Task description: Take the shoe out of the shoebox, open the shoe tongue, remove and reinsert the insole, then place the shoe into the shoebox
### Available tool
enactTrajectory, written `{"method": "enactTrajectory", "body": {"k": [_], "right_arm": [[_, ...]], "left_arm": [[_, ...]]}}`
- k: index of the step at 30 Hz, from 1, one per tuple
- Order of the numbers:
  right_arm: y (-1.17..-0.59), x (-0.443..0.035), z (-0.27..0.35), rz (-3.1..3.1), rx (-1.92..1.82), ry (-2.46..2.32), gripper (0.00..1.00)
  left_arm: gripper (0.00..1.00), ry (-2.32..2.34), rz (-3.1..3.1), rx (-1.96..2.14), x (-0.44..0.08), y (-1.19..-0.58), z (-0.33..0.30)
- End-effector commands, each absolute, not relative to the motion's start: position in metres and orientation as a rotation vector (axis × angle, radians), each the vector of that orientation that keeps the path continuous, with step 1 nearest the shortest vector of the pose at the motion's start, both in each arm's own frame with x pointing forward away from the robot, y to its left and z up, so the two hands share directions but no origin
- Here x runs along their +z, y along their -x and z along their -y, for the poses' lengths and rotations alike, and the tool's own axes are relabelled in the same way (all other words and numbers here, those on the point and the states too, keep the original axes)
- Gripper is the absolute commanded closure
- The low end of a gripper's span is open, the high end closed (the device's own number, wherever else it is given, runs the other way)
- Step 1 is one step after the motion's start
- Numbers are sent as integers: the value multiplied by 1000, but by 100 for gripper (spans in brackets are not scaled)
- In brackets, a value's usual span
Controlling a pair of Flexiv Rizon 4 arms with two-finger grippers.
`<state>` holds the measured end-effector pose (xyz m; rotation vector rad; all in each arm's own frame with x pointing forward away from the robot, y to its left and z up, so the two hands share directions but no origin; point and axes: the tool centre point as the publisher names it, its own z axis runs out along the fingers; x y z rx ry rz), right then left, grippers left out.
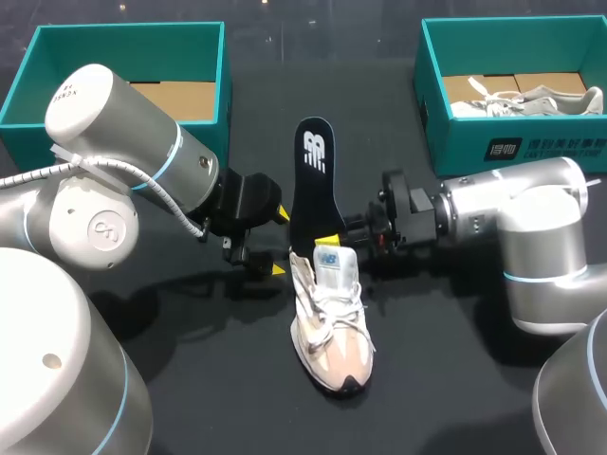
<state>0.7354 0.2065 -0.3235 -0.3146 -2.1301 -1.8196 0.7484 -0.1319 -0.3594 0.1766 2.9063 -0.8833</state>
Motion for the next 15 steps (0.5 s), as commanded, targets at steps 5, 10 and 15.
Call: {"method": "enactTrajectory", "body": {"k": [5,10,15], "right_arm": [[-736,-312,-206,2169,-1813,303,61],[-742,-304,-208,2186,-1812,284,62],[-748,-300,-211,2187,-1810,270,64]], "left_arm": [[0,-177,-2905,-881,-360,-748,132],[0,-177,-2905,-881,-360,-748,132],[0,-177,-2905,-881,-360,-748,132]]}}
